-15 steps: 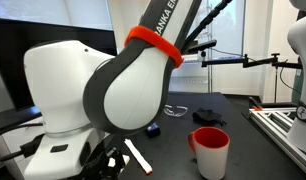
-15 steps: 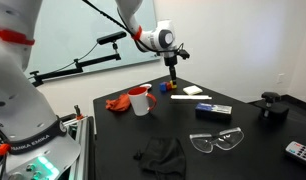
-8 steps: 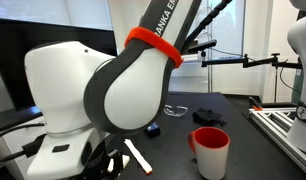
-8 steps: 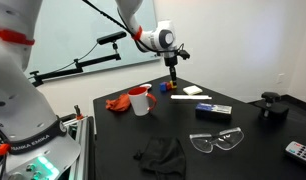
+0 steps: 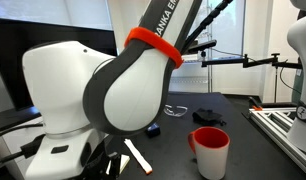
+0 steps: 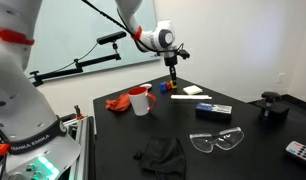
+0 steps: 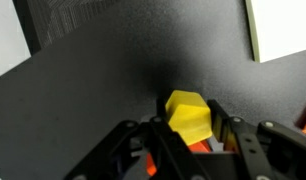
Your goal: Put the yellow item in the cup
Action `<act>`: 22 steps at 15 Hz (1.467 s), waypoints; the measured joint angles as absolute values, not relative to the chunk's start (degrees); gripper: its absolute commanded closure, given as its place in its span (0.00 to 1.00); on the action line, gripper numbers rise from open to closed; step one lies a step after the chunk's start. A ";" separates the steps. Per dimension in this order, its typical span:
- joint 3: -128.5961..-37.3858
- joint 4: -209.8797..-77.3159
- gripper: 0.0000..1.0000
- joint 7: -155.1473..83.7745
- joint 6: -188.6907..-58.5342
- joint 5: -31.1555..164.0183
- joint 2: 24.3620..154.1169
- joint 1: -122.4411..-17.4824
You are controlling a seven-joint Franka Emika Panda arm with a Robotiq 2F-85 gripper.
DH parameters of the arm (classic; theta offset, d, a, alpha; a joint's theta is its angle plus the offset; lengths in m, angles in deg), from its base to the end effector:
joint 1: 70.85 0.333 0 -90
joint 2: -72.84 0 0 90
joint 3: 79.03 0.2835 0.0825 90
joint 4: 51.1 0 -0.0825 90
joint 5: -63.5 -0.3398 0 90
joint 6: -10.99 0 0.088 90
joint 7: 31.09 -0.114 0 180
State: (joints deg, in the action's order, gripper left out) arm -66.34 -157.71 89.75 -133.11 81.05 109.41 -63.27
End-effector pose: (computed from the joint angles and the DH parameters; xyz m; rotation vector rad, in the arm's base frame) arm 0.5613 0.2025 0.1847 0.7283 2.9874 -0.0213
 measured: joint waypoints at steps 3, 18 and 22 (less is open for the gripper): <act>-66.94 -158.59 0.81 89.61 -133.18 81.10 107.59 -63.29; -68.23 -194.98 0.81 89.84 -134.08 78.26 69.58 -65.80; -69.26 -199.72 0.81 91.69 -131.96 75.36 63.07 -63.66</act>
